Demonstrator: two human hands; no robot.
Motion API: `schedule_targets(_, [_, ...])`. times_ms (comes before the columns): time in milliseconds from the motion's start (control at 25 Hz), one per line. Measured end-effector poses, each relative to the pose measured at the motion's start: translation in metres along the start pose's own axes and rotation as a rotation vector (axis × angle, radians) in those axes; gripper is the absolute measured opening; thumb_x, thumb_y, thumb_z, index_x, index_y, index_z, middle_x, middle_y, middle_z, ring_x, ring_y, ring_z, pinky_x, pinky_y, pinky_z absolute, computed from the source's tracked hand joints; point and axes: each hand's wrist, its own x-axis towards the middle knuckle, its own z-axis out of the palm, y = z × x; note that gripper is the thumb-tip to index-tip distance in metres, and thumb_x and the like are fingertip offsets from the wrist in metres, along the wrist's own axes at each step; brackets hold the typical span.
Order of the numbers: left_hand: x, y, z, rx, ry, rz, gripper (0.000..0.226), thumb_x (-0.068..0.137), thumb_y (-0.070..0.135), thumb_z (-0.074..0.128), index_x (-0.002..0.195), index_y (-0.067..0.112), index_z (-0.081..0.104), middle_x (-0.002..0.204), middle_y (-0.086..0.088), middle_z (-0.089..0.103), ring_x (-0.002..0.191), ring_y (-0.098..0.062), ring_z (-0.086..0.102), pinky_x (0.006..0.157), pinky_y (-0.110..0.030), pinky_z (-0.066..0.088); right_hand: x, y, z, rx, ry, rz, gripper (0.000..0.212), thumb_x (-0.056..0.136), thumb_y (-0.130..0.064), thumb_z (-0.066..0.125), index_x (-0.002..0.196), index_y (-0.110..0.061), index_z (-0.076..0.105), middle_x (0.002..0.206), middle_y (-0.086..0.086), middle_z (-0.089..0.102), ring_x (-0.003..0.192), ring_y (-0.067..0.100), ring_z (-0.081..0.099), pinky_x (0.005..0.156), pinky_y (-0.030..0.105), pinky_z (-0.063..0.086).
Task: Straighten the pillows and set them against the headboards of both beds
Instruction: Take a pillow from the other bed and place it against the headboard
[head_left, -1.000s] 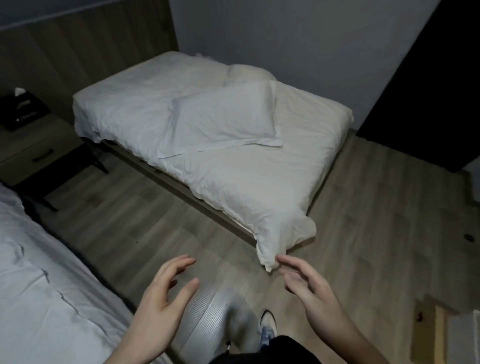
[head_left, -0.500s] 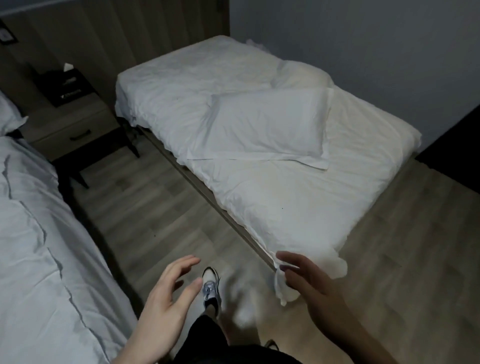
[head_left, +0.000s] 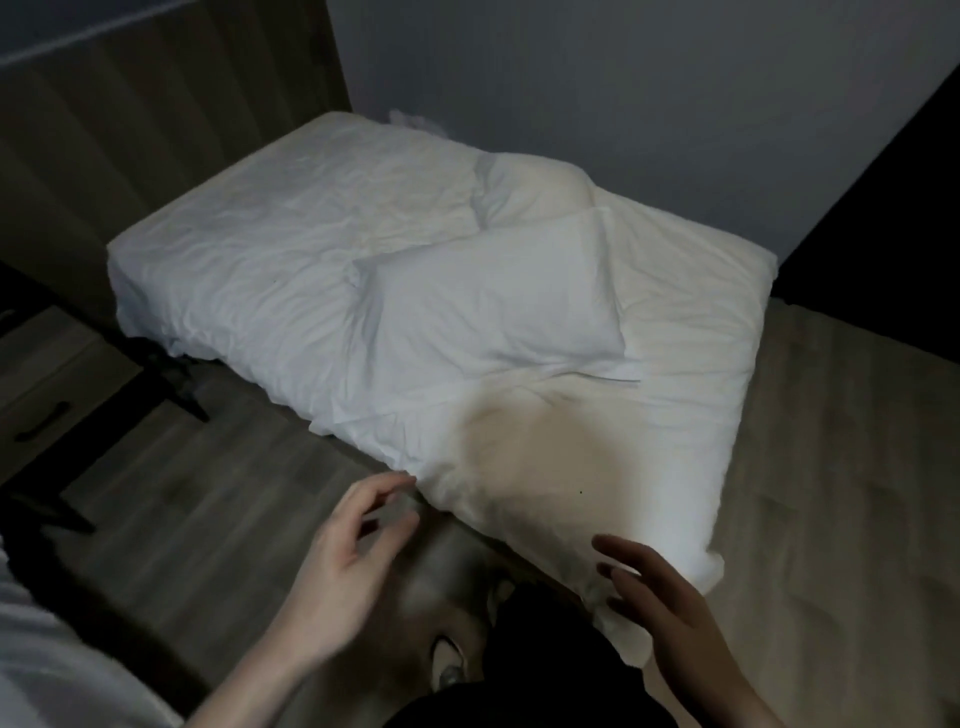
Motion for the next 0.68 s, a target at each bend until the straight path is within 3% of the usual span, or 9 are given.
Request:
schedule_targets(80, [0.028,-0.009,-0.002,-0.001,-0.007,-0.029,0.023,0.097,0.032,0.065,0.119,0.037,0.068,0.127,0.016,0.068,0.123,0.0,0.06,0.101,-0.019,0.048,0.034,-0.012,0.012,0.002,-0.006,0.025,0.029,0.101,-0.013,0.059,0.12,-0.029,0.074,0.118,-0.018,0.076,0.114,0.002,0.069,0.106,0.044,0.054])
schedule_targets(240, [0.08,-0.022,-0.013,0.02,-0.016,-0.103,0.031,0.096,0.019,0.069,0.114,0.044,0.07,0.12,0.019,0.069,0.117,0.007,0.062,0.094,-0.01,0.048,0.112,-0.047,0.037,0.016,-0.031,-0.025,0.026,0.101,-0.018,0.061,0.121,-0.028,0.073,0.12,-0.017,0.075,0.114,0.006,0.069,0.106,0.047,0.054])
schedule_targets(280, [0.094,-0.022,-0.018,0.032,-0.018,-0.125,0.031,0.095,0.021,0.069,0.114,0.046,0.069,0.121,0.021,0.068,0.117,0.008,0.062,0.095,-0.012,0.049,0.131,-0.058,0.045,0.025,-0.05,-0.029,0.024,0.099,-0.028,0.064,0.121,-0.03,0.073,0.121,-0.017,0.074,0.115,0.007,0.069,0.105,0.046,0.055])
schedule_targets(360, [0.125,-0.024,-0.032,0.062,0.003,-0.148,0.029,0.095,0.022,0.07,0.114,0.044,0.07,0.12,0.021,0.066,0.115,0.006,0.063,0.094,-0.012,0.049,0.171,-0.076,0.057,0.022,-0.113,-0.043,0.042,0.087,-0.058,0.069,0.122,-0.035,0.073,0.125,-0.018,0.072,0.118,0.004,0.067,0.105,0.044,0.055])
schedule_targets(400, [0.141,-0.028,-0.039,0.067,0.022,-0.152,0.028,0.095,0.021,0.071,0.114,0.041,0.07,0.119,0.018,0.067,0.113,0.005,0.065,0.091,-0.009,0.048,0.19,-0.082,0.062,0.001,-0.132,-0.051,0.042,0.087,-0.058,0.07,0.122,-0.036,0.073,0.126,-0.018,0.072,0.118,0.003,0.067,0.105,0.043,0.055])
schedule_targets(480, [0.17,-0.035,-0.053,0.045,0.06,-0.193,0.028,0.095,0.019,0.071,0.116,0.037,0.071,0.117,0.012,0.07,0.109,0.002,0.068,0.086,-0.005,0.048,0.222,-0.097,0.073,-0.024,-0.151,-0.072,0.025,0.099,-0.032,0.066,0.122,-0.035,0.072,0.126,-0.02,0.072,0.12,0.003,0.066,0.106,0.042,0.053])
schedule_targets(520, [0.182,-0.037,-0.058,0.032,0.075,-0.208,0.028,0.094,0.019,0.071,0.117,0.036,0.071,0.115,0.012,0.071,0.108,0.001,0.069,0.085,-0.005,0.048,0.234,-0.103,0.076,-0.024,-0.149,-0.077,0.026,0.101,-0.022,0.063,0.123,-0.033,0.072,0.125,-0.02,0.072,0.12,0.003,0.066,0.105,0.04,0.053])
schedule_targets(680, [0.243,-0.063,-0.069,0.005,0.039,-0.208,0.024,0.093,0.01,0.073,0.112,0.025,0.073,0.109,0.017,0.073,0.103,-0.003,0.07,0.084,-0.007,0.05,0.277,-0.111,0.088,0.013,-0.078,-0.049,0.028,0.103,-0.013,0.059,0.122,-0.028,0.072,0.124,-0.019,0.073,0.117,0.006,0.068,0.097,0.036,0.056])
